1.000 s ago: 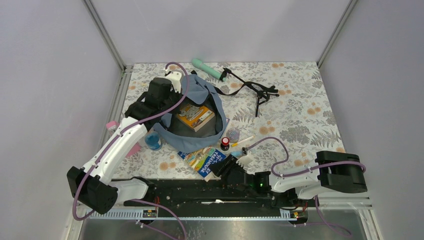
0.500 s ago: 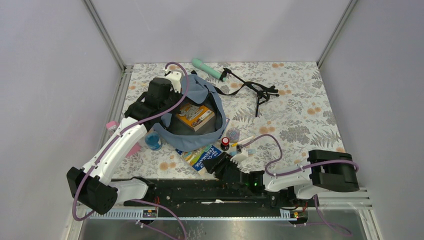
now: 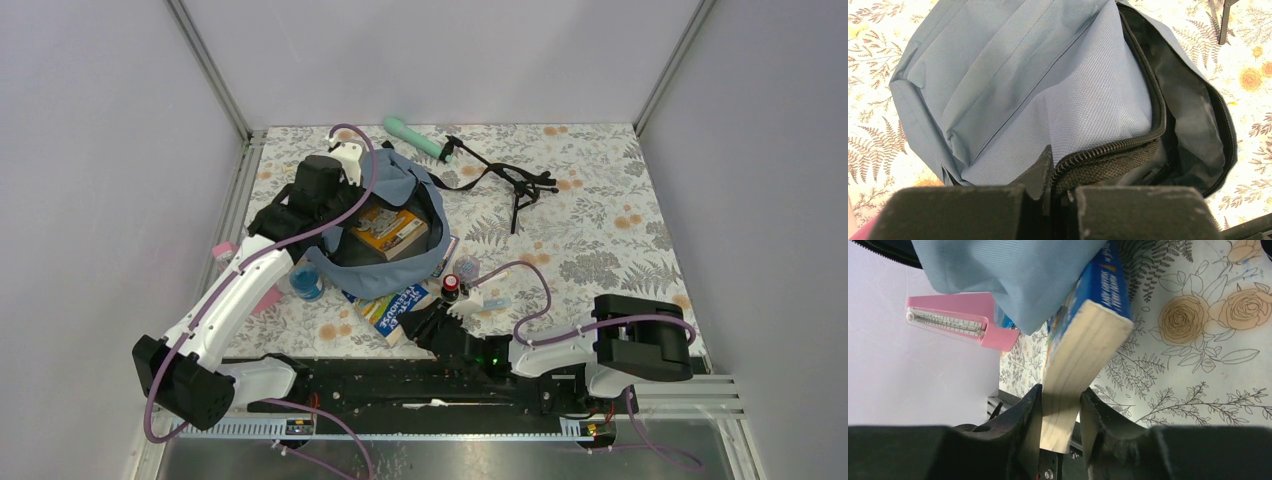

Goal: Pack the student bag
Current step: Pick up the book from the center of the board.

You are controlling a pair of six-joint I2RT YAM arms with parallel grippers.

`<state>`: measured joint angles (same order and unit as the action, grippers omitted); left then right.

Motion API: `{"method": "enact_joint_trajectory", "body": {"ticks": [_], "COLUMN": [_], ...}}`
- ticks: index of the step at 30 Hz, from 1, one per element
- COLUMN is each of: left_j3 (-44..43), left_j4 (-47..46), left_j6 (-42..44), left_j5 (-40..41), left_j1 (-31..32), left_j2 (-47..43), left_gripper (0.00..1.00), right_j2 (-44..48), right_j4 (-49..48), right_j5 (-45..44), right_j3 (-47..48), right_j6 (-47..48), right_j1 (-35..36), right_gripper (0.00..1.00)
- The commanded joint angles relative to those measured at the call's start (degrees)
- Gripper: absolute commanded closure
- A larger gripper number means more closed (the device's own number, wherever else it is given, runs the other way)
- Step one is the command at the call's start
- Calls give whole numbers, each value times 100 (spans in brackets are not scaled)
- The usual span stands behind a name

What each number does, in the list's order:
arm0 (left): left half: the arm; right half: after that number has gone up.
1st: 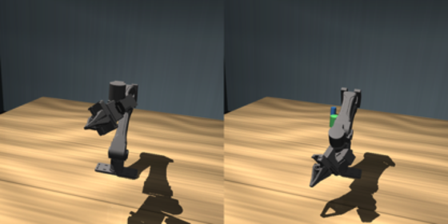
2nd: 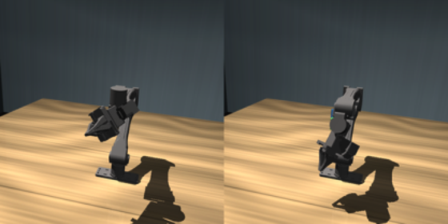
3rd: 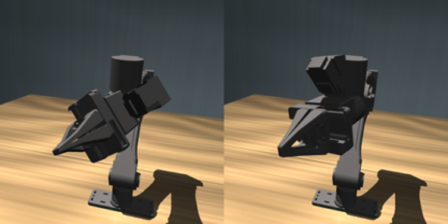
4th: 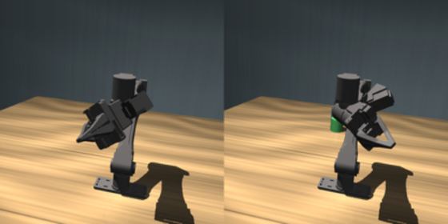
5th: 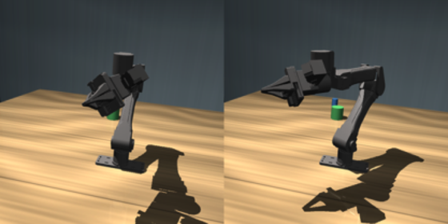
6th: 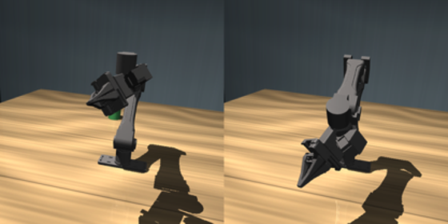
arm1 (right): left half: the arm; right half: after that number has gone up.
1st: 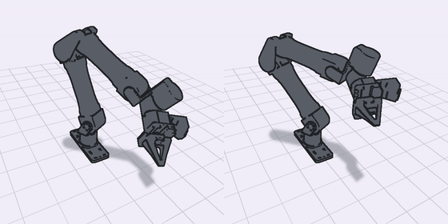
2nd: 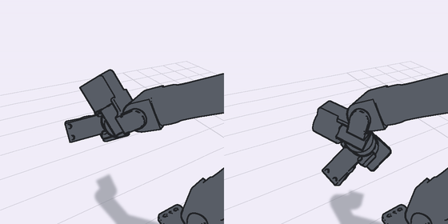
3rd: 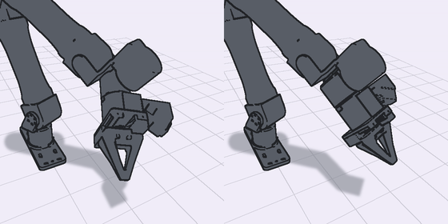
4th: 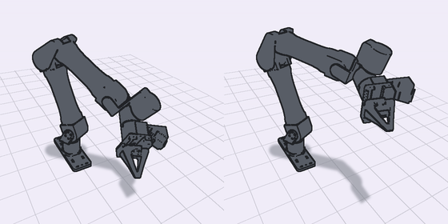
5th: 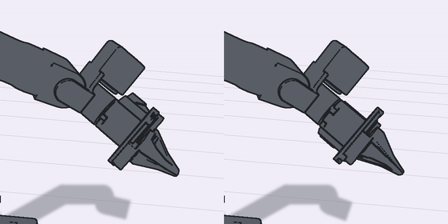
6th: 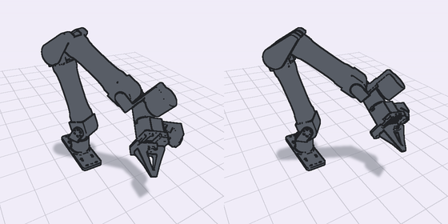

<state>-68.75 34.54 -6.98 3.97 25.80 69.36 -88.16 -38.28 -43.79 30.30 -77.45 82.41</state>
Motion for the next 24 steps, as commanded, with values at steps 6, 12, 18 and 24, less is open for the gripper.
{"method": "enact_joint_trajectory", "body": {"ticks": [6, 12, 18, 24], "left_j3": [-40, -32, -9, 0], "left_j4": [-466, -466, -466, -459], "left_j6": [21, 63, 99, 135], "left_j5": [-11, 89, 205, 292], "left_j1": [4, 4, 4, 4], "left_j2": [-287, -314, -331, -363], "left_gripper": [100, 100, 100, 100], "right_j2": [762, 1720, 2697, 3232], "right_j4": [373, 1930, 2835, 3779], "right_j5": [-186, -161, -403, -471], "right_j3": [422, 648, 879, 1324], "right_j6": [520, 633, 1430, 2306], "right_j1": [-109, -102, -77, -82], "right_gripper": [87, 97, 100, 100]}}
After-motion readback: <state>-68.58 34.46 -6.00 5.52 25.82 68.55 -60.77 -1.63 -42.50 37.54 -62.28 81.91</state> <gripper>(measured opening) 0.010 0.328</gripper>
